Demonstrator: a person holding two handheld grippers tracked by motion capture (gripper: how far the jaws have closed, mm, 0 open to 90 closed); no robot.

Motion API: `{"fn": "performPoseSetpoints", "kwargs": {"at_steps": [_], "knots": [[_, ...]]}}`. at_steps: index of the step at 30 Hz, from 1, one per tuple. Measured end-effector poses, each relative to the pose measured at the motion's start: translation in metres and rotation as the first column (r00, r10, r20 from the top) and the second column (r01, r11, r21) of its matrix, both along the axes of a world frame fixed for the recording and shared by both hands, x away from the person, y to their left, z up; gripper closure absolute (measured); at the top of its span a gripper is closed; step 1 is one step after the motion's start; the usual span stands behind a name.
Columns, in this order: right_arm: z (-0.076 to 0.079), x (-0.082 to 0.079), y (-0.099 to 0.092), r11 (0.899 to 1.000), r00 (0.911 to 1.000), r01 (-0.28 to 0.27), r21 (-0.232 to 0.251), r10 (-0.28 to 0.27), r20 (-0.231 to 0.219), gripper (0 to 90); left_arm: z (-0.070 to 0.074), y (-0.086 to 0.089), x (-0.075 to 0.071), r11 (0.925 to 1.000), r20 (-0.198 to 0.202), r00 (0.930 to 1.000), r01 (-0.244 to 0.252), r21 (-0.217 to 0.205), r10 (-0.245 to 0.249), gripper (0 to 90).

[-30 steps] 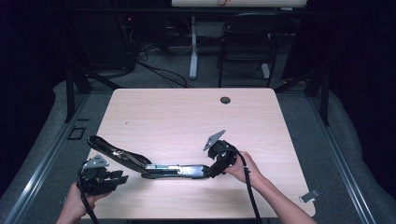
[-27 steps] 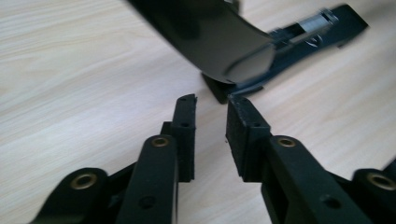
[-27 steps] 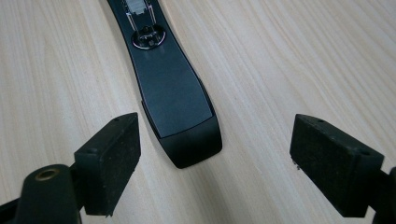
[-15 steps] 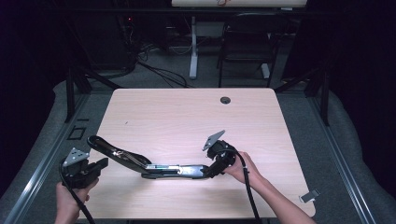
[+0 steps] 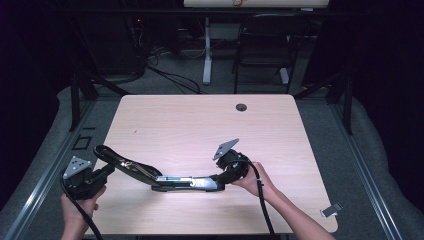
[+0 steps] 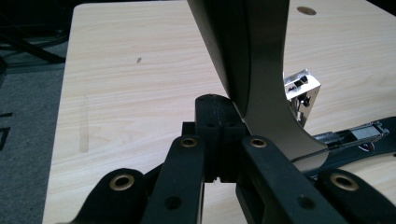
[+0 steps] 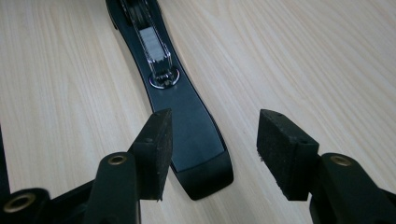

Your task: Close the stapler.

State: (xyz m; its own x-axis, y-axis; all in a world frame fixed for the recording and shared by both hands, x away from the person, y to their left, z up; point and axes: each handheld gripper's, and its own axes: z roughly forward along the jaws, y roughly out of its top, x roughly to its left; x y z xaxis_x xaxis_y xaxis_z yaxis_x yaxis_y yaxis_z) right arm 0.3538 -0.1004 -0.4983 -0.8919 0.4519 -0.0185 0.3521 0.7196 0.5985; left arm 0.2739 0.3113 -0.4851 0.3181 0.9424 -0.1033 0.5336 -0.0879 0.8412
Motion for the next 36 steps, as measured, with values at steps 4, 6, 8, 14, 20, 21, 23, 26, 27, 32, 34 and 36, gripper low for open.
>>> {"fn": "performPoseSetpoints", "kwargs": {"at_steps": [4,6,8,14,20,21,23,26,27,32,34,36], "knots": [[0.003,-0.003,0.007,1.000,0.9994,-0.030,-0.009,0.030,0.014,68.5,0.001,0.000,0.000,0.9998,0.019,0.9998,0.000,-0.022,0.001,90.0],[0.004,-0.006,0.011,0.996,0.9965,-0.077,-0.033,0.078,0.029,77.9,0.002,-0.001,0.000,0.9998,0.023,0.9997,0.006,-0.018,-0.006,90.0],[0.003,-0.008,0.014,0.996,0.9960,-0.085,-0.030,0.085,0.025,83.0,0.002,-0.003,0.000,0.9998,0.030,0.9995,0.013,-0.014,-0.012,90.0],[0.005,-0.011,0.019,0.996,0.9959,-0.083,-0.025,0.083,0.036,90.0,0.003,-0.008,0.000,0.9991,0.038,0.9986,0.036,-0.020,-0.036,90.0],[0.016,-0.009,0.029,0.996,0.9942,-0.093,0.001,0.093,0.054,90.0,0.005,-0.012,0.002,0.9982,0.064,0.9963,0.059,-0.014,-0.058,90.0],[0.019,-0.008,0.033,0.996,0.9943,-0.093,0.018,0.092,0.053,90.0,0.005,-0.013,0.002,0.9981,0.070,0.9958,0.060,-0.015,-0.059,90.0],[0.020,-0.007,0.036,0.995,0.9939,-0.095,0.024,0.094,0.058,90.0,0.006,-0.015,0.003,0.9976,0.076,0.9948,0.069,-0.012,-0.067,90.0],[0.023,-0.007,0.043,0.994,0.9917,-0.107,0.026,0.105,0.073,90.0,0.007,-0.016,0.005,0.9963,0.078,0.9934,0.085,-0.007,-0.085,90.0],[0.026,-0.007,0.047,0.993,0.9909,-0.113,0.039,0.109,0.079,90.0,0.007,-0.017,0.005,0.9962,0.079,0.9932,0.087,-0.006,-0.086,90.0],[0.029,-0.003,0.054,0.992,0.9907,-0.112,0.064,0.107,0.084,90.0,0.007,-0.019,0.008,0.9960,0.074,0.9933,0.090,-0.006,-0.089,90.0],[0.029,-0.002,0.055,0.991,0.9905,-0.118,0.066,0.112,0.079,90.0,0.007,-0.021,0.009,0.9964,0.071,0.9939,0.085,0.000,-0.085,90.0],[0.029,0.001,0.060,0.990,0.9907,-0.117,0.075,0.111,0.079,90.0,0.006,-0.024,0.011,0.9963,0.074,0.9936,0.086,0.003,-0.086,90.0]]}}
